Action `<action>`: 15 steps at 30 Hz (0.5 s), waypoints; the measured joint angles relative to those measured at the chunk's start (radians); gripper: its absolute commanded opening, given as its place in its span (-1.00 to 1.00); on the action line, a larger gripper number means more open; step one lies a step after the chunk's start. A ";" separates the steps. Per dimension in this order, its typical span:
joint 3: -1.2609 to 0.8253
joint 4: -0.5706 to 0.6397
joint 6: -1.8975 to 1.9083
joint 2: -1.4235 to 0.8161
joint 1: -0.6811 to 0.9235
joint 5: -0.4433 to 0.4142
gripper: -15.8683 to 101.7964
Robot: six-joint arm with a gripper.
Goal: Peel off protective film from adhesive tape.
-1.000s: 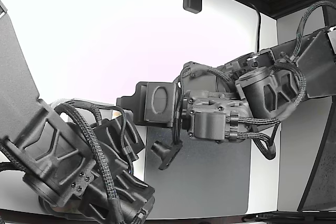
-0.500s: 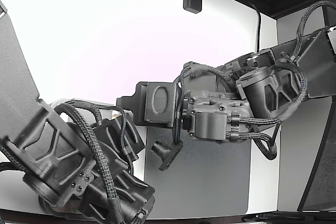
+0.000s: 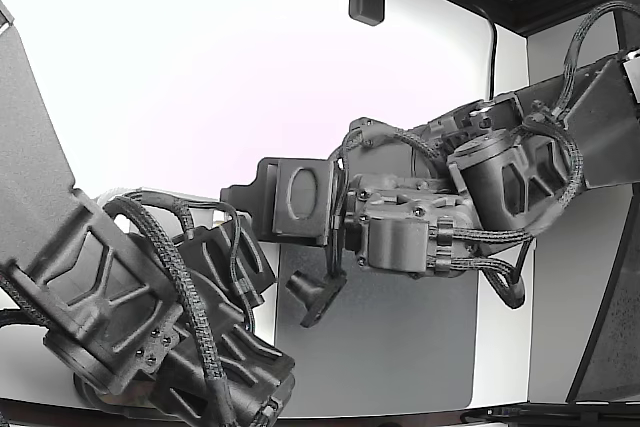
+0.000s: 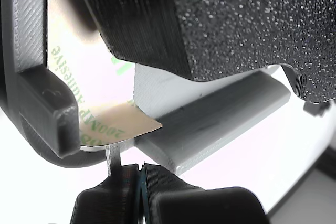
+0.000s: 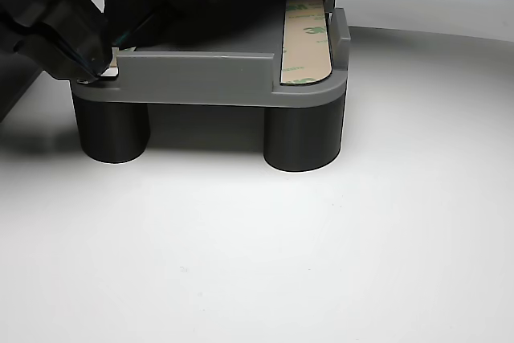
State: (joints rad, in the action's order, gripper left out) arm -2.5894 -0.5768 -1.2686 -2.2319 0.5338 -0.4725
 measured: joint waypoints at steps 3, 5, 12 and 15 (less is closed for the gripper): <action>0.002 0.000 0.005 0.002 0.011 -0.008 -0.91; 0.006 -0.002 0.006 0.003 0.012 -0.011 -0.91; 0.011 -0.003 0.003 0.021 0.017 -0.017 -0.91; 0.011 0.002 -0.002 0.029 0.020 -0.020 -0.91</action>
State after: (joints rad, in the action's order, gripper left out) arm -2.5786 -0.5752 -1.2701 -2.2028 0.5538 -0.4924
